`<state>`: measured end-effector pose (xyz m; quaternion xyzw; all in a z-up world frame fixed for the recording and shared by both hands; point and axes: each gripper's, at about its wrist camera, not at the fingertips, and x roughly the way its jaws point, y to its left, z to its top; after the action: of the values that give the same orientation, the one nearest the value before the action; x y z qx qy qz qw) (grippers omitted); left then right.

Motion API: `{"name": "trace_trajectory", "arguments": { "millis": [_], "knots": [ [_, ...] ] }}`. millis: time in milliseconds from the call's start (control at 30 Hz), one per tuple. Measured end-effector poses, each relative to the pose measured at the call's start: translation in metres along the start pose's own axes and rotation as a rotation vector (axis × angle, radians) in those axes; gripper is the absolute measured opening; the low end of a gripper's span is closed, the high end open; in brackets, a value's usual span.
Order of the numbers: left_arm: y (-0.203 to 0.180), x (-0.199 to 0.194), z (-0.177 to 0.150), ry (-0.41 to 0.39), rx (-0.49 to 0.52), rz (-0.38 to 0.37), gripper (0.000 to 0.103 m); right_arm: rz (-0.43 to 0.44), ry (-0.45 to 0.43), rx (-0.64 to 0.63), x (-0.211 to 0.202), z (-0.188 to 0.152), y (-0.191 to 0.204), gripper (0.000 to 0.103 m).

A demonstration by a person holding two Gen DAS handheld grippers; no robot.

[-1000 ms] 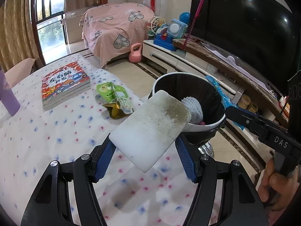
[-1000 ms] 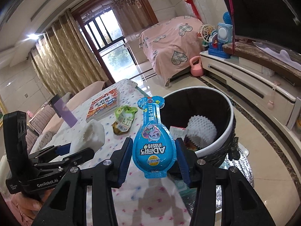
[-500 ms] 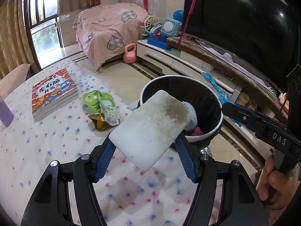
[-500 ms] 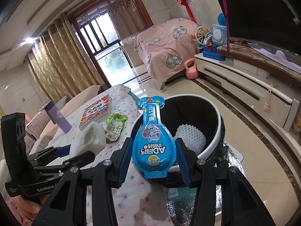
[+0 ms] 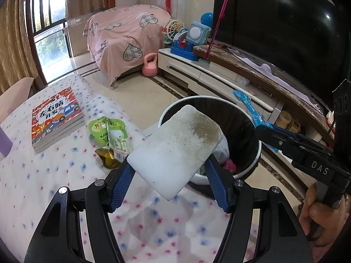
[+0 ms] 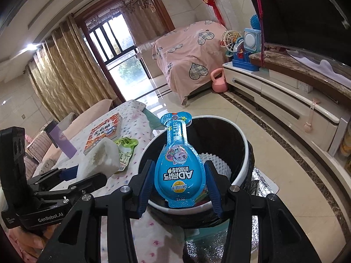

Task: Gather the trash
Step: 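Carry the sponge block and blue candy toy over the trash bin with both tools, then lower both items into the trash bin and open both tools to release them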

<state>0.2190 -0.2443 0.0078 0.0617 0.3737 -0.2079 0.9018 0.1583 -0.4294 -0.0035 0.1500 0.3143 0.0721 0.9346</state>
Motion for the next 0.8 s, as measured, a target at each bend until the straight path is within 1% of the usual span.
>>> {"name": "trace_trajectory", "arguments": {
  "millis": [333, 800],
  "knots": [
    [-0.009, 0.011, 0.014, 0.000, 0.002, -0.001, 0.066, -0.006, 0.005, 0.005, 0.007, 0.006, -0.005, 0.047],
    [-0.017, 0.033, 0.024, 0.029, 0.012, 0.009, 0.066, -0.025, 0.035, 0.006, 0.024, 0.017, -0.016, 0.047]
  ]
}}
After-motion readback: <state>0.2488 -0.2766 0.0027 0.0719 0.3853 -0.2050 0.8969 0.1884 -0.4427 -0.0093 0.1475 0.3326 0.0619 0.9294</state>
